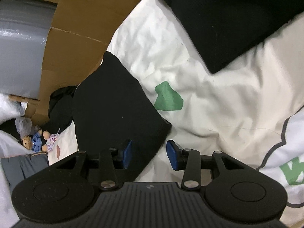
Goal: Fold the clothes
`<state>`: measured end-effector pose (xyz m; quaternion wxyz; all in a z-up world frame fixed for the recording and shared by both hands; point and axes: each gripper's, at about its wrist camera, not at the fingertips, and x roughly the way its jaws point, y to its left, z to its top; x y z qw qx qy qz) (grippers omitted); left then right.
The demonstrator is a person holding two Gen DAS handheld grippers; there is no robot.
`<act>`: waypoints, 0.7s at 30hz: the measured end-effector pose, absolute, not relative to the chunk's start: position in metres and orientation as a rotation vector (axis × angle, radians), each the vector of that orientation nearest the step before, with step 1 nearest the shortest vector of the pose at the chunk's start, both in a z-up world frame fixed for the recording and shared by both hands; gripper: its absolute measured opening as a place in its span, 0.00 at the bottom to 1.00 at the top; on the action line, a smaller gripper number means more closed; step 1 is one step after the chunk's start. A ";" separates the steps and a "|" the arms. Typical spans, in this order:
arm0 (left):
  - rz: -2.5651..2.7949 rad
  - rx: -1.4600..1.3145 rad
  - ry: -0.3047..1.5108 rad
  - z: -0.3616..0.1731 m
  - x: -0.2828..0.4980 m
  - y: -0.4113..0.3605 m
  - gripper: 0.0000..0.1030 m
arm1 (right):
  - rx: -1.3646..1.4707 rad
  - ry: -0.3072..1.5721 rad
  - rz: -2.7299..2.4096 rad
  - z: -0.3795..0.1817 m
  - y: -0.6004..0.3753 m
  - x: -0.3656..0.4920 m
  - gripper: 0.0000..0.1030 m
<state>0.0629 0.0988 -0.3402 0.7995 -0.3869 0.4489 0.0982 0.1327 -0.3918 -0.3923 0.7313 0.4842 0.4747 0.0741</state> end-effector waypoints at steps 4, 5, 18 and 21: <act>0.220 -0.911 0.931 -0.356 0.058 0.100 0.40 | 1.124 1.037 0.156 -0.400 -0.390 0.132 0.43; 0.217 -0.922 0.921 -0.357 0.057 0.100 0.40 | 1.135 1.034 0.153 -0.401 -0.389 0.131 0.43; 0.217 -0.922 0.842 -0.373 0.065 0.100 0.38 | 1.128 0.996 0.154 -0.410 -0.373 0.138 0.42; 0.222 -0.809 0.861 -0.371 0.072 0.095 0.11 | 1.117 0.993 0.157 -0.410 -0.372 0.141 0.31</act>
